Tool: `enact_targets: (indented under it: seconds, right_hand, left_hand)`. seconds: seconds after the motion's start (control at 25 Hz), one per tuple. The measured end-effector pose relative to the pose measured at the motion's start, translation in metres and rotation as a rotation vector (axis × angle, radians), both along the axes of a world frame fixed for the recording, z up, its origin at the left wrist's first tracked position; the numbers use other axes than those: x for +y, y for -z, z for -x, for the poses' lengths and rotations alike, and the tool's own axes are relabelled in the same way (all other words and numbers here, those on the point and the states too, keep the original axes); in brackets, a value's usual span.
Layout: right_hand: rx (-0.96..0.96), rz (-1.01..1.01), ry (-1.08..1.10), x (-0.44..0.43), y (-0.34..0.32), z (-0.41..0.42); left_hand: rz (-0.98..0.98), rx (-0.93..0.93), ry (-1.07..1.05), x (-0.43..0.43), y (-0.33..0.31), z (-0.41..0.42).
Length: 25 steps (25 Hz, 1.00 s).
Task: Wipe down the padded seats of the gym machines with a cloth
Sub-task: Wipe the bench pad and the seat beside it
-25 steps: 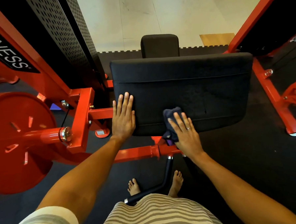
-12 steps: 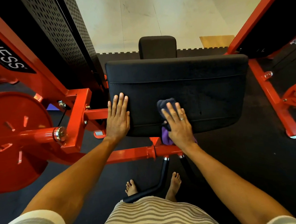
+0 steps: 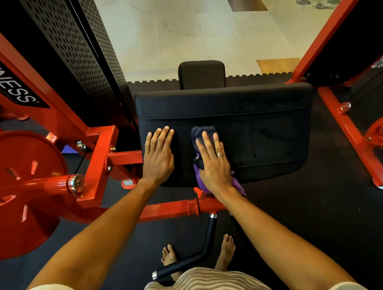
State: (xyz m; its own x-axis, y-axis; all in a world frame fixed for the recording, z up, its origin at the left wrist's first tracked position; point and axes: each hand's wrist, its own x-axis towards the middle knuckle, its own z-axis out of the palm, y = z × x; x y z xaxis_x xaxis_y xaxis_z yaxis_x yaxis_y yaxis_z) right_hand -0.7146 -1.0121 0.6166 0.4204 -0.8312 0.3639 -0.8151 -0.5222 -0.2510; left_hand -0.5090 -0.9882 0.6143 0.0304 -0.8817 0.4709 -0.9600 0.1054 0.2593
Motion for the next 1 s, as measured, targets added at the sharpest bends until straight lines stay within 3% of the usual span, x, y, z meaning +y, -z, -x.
enact_targets:
  seconds: [0.2, 0.36, 0.48, 0.64, 0.76, 0.88, 1.0]
  right_hand:
    - [0.021, 0.005, 0.082, -0.013, 0.002, 0.061]
    - [-0.097, -0.077, 0.272, -0.061, -0.042, 0.032]
    - [-0.046, -0.075, 0.211, -0.065, -0.051, 0.011]
    - [0.076, 0.012, 0.042, -0.049, -0.026, 0.050]
    - [0.036, -0.049, 0.176, -0.058, -0.029, 0.080]
    - [-0.089, -0.132, 0.332, -0.086, -0.061, 0.056]
    - [-0.091, -0.133, 0.286, -0.096, -0.078, 0.015]
  left_hand:
    - [-0.035, 0.002, 0.014, -0.039, -0.022, 0.022]
    - [-0.051, -0.077, -0.035, -0.046, -0.017, 0.029]
    - [-0.050, -0.094, -0.041, -0.047, -0.016, 0.030]
    - [-0.048, -0.105, -0.047, -0.046, -0.015, 0.027]
    - [-0.060, -0.106, -0.043, -0.047, -0.014, 0.029]
    - [-0.061, -0.092, -0.053, -0.049, -0.018, 0.031]
    - [-0.058, -0.076, -0.054, -0.050, -0.021, 0.033]
